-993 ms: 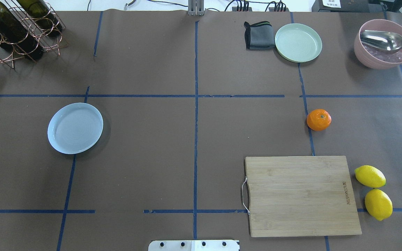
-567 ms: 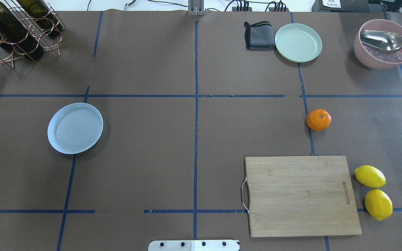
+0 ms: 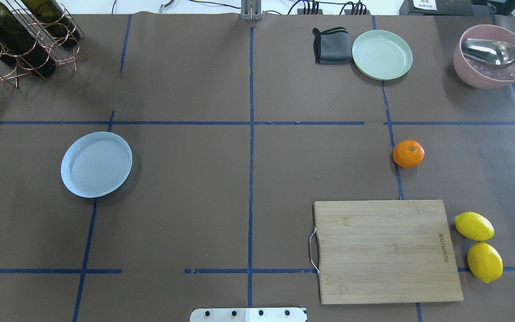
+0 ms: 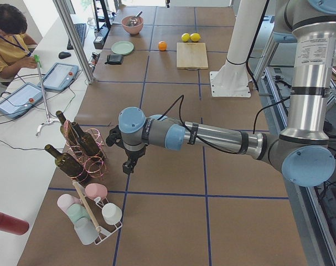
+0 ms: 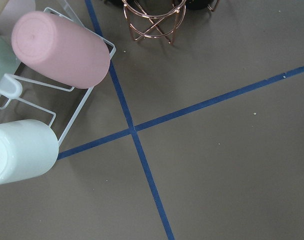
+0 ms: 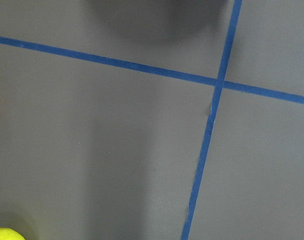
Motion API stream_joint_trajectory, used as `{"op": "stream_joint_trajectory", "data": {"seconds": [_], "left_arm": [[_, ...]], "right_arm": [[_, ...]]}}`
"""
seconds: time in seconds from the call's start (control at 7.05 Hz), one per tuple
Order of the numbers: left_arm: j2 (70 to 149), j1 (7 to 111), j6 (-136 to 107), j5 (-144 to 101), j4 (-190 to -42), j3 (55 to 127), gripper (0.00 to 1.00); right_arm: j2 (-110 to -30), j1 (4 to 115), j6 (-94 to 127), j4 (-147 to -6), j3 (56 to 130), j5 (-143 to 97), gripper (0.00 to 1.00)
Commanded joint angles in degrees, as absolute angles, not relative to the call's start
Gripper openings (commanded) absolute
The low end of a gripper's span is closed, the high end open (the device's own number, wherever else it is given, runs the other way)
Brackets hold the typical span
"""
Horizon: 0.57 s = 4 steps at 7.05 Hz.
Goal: Pick orange to plate
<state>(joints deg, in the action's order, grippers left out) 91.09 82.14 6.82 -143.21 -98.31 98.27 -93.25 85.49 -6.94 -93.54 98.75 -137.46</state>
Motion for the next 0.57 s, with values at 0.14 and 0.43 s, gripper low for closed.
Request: {"op": "stream_joint_trajectory", "data": {"seconds": [0.14,0.43], "left_arm": [[91.8,64.5,-28.7,-135.2,-115.0,98.6,1.0],[91.8,57.2,-41.3,-128.2,-116.5,97.7,0.97]], "right_arm": [[-93.7,85.0,-6.9,-89.3,98.2,-137.9,1.0],[-93.7,84.9,-7.0,-89.3,98.0,-138.1,1.0]]}}
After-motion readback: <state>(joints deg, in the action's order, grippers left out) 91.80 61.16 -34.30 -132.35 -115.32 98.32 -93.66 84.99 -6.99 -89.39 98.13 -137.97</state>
